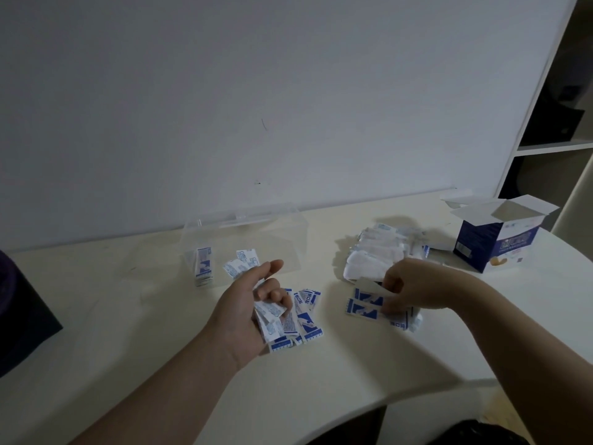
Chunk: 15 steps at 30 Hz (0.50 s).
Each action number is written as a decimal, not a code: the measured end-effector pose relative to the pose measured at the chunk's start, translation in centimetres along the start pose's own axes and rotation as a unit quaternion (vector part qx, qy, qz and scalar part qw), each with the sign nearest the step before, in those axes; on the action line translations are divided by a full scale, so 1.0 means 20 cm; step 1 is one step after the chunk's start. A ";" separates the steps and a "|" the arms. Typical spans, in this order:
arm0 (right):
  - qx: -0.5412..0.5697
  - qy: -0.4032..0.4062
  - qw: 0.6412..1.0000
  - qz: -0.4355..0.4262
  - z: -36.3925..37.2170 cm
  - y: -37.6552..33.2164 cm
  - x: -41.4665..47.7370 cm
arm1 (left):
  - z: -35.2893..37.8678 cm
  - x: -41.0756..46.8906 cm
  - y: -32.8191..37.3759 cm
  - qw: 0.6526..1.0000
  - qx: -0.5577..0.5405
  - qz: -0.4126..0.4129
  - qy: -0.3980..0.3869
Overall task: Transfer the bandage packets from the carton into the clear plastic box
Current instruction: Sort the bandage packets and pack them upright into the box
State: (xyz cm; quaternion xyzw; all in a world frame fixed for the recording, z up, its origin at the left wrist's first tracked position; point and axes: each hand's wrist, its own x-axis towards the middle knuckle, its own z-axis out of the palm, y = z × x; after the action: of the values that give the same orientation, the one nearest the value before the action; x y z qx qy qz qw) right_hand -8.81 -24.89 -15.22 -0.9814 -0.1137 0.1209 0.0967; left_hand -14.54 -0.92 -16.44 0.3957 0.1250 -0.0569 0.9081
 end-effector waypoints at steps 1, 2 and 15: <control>0.010 -0.003 1.000 -0.003 0.00 0.00 0.00 | 0.00 0.00 0.00 1.000 0.002 0.002 0.000; 0.027 0.000 1.000 -0.007 0.00 0.00 -0.01 | 0.00 0.00 0.00 1.000 0.004 0.004 0.000; 0.564 0.034 0.822 -0.064 0.09 -0.31 -0.01 | 0.00 -0.01 -0.05 0.978 0.198 0.054 -0.038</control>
State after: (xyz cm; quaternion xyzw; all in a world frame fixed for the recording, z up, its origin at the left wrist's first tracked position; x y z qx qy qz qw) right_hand -10.75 -18.73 -15.55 -0.7494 -0.0853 0.1242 0.6448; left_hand -14.97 -1.55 -17.15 0.5716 0.0548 -0.0463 0.8174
